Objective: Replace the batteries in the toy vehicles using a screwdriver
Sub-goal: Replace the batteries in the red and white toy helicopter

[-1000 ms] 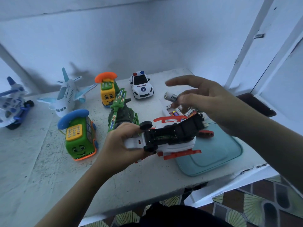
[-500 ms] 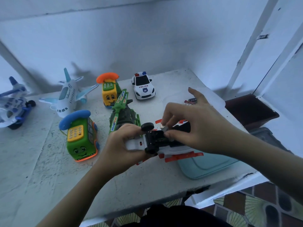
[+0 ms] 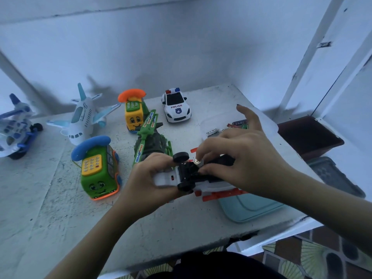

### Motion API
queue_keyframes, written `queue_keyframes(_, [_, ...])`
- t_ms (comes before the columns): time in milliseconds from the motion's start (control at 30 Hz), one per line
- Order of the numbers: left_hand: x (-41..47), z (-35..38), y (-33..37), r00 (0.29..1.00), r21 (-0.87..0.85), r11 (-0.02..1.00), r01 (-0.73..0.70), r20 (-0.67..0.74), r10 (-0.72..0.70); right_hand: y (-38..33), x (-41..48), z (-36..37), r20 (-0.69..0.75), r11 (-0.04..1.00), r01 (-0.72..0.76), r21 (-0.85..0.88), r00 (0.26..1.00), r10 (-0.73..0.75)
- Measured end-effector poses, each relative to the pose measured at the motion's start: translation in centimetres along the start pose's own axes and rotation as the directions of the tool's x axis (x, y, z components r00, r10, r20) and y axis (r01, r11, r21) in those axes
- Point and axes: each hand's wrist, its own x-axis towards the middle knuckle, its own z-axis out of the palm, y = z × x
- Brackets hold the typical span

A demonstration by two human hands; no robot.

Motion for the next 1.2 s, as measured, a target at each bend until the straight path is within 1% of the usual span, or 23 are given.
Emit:
queue_keyframes(367, [0.1,0.0,0.2,1.0,0.003,1.0,0.0,0.011,0.0,0.3,-0.4,0.3,0.04,0.988,0.088,-0.124,0.996,-0.083])
queue_keyframes(467, [0.0,-0.1,0.1,1.0,-0.002,1.0,-0.01,0.018,0.01,0.3,-0.6,0.4,0.054,0.983,0.094,-0.16,0.995,-0.086])
queue_keyframes(600, [0.0,0.1,0.0,0.999,-0.009,1.0,-0.017,0.028,0.018,0.0,-0.9,0.2,0.116,0.976,0.111,-0.186,0.989,-0.09])
queue_keyframes(733, [-0.2,0.3,0.2,0.998,-0.01,0.999,-0.043,0.036,0.043,-0.1,-1.0,0.1,0.189,0.945,0.197,-0.263,0.971,-0.149])
queue_keyframes(800, [-0.3,0.4,0.3,0.998,-0.005,0.999,-0.052,0.031,0.052,0.0,-0.9,0.2,0.207,0.937,0.219,-0.27,0.964,-0.166])
queue_keyframes(867, [-0.3,0.4,0.3,0.998,-0.007,0.998,-0.059,0.032,0.059,0.0,-0.8,0.0,0.227,0.957,0.183,-0.224,0.965,-0.131])
queue_keyframes(933, [-0.4,0.2,0.3,0.998,-0.007,0.998,-0.056,0.03,0.056,0.2,-0.7,-0.6,0.235,0.99,0.079,-0.117,0.971,-0.05])
queue_keyframes(1000, [-0.5,0.1,0.3,0.998,0.011,0.999,-0.052,0.028,0.052,0.5,-0.6,-1.4,0.173,0.998,-0.052,0.022,0.984,0.047])
queue_keyframes(1100, [-0.7,0.1,0.3,0.999,0.028,0.998,-0.051,0.02,0.051,1.7,-0.9,-2.6,0.053,0.956,-0.214,0.201,0.977,0.208])
queue_keyframes(1133, [-0.8,0.1,0.3,0.999,0.025,0.999,-0.047,0.015,0.047,2.4,-1.1,-2.9,0.02,0.942,-0.256,0.217,0.966,0.258])
queue_keyframes(1167, [-0.9,0.1,0.3,0.999,0.026,0.999,-0.046,0.013,0.046,3.1,-1.3,-3.2,0.001,0.933,-0.3,0.199,0.952,0.306])
queue_keyframes(1200, [-1.0,0.1,0.3,0.999,0.031,0.998,-0.049,0.014,0.049,3.9,-1.7,-3.3,0.003,0.928,-0.344,0.144,0.938,0.347])
